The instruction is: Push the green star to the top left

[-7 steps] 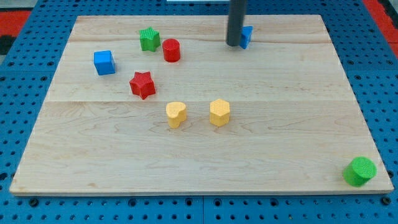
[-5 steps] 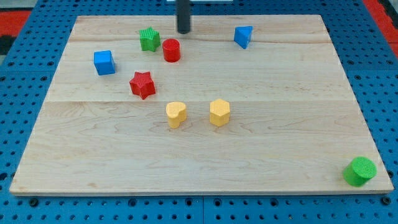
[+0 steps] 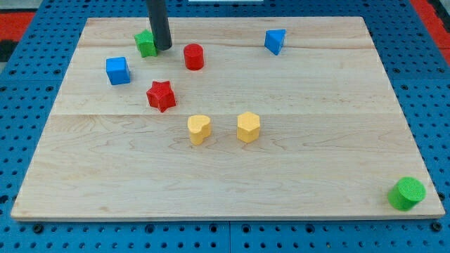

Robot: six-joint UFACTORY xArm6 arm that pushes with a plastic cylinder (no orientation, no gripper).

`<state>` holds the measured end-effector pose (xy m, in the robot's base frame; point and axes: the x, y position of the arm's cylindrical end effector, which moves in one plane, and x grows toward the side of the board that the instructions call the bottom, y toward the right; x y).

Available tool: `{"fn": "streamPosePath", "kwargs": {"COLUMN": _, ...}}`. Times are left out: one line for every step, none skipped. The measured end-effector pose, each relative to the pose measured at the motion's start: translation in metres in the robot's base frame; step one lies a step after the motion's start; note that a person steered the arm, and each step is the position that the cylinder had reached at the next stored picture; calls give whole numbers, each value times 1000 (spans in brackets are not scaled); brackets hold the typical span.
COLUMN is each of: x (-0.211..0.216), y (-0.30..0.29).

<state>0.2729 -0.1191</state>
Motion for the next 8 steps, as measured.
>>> {"fn": "streamPosePath", "kwargs": {"x": 0, "y": 3}}
{"fn": "streamPosePath", "kwargs": {"x": 3, "y": 1}}
{"fn": "streamPosePath", "kwargs": {"x": 33, "y": -1}}
{"fn": "streamPosePath", "kwargs": {"x": 40, "y": -23}}
{"fn": "streamPosePath", "kwargs": {"x": 7, "y": -14}}
{"fn": "streamPosePath", "kwargs": {"x": -20, "y": 9}}
{"fn": "streamPosePath", "kwargs": {"x": -33, "y": -3}}
{"fn": "streamPosePath", "kwargs": {"x": -31, "y": -32}}
